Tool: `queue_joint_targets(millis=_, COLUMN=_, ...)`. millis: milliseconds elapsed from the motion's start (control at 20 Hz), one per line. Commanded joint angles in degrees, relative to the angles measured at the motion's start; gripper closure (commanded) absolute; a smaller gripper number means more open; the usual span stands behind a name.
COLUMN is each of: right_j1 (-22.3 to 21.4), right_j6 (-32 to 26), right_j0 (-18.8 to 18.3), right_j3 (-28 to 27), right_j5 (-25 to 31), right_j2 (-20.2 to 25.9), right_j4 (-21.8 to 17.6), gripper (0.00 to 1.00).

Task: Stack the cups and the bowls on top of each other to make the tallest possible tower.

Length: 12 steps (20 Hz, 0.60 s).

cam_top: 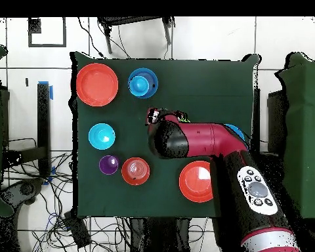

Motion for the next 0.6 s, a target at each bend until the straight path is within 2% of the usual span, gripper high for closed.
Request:
queue_joint_targets(millis=50, right_j1=2.61, right_j6=-4.84, right_j0=-0.79, right_j3=6.25, right_j5=-0.91, right_j2=3.61, right_j4=-7.23, gripper=0.0)
queue_joint_targets(millis=450, right_j1=4.23, right_j6=-4.5, right_j0=-1.01, right_j3=4.13, right_j5=-0.67, right_j2=4.26, right_j4=-9.64, gripper=0.0)
queue_joint_targets(millis=600, right_j1=4.0, right_j6=-4.67, right_j0=-1.45, right_j3=3.69, right_j5=0.91, right_j2=5.3, right_j4=-9.26, gripper=0.0)
